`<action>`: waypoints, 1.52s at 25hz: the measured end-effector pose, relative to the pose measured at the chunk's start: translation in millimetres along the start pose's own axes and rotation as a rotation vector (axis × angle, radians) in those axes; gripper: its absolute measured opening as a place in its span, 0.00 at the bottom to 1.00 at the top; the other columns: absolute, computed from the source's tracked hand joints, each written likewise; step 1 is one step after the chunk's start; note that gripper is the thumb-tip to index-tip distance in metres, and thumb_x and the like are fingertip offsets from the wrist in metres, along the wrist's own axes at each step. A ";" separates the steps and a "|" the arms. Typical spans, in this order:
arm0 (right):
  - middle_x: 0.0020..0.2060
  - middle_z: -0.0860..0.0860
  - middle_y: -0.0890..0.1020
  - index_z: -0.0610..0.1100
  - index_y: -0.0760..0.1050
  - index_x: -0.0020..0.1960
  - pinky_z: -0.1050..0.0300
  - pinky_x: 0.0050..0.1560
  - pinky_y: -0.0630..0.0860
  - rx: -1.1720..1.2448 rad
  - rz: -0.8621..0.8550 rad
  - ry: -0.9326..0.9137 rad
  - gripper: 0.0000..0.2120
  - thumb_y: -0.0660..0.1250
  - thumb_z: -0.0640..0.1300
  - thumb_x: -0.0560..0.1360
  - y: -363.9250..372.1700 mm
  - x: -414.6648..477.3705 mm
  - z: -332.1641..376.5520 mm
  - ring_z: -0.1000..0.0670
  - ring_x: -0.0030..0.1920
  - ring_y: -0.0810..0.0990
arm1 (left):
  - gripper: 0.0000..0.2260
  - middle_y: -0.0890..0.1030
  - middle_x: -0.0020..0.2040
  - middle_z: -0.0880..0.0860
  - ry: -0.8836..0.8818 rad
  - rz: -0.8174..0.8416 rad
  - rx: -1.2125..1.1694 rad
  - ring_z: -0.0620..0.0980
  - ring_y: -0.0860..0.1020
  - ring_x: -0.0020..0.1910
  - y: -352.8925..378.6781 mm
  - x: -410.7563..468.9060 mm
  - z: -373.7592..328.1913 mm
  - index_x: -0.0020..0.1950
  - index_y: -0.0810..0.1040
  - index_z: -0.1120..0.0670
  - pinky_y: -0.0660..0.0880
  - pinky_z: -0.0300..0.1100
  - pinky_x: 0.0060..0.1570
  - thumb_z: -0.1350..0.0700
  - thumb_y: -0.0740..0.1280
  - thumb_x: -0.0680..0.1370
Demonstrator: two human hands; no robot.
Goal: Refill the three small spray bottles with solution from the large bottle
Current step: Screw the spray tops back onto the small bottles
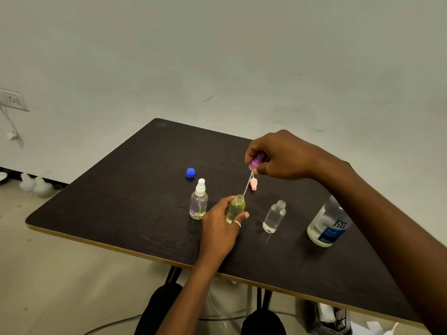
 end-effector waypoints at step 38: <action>0.28 0.51 0.76 0.43 0.74 0.34 0.62 0.30 0.71 -0.193 0.014 0.066 0.15 0.69 0.52 0.74 88.2 16.7 5.4 0.53 0.30 0.76 | 0.18 0.84 0.49 0.42 0.012 0.021 -0.031 0.37 0.81 0.49 -1.9 -1.0 -4.1 0.58 0.78 0.40 0.76 0.30 0.48 0.55 0.77 0.73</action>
Point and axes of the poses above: each hand's wrist, its own x-axis towards the middle knuckle, its own y-axis out of the palm, z = x × y, the point moved 2 cm from there along x, towards the middle knuckle
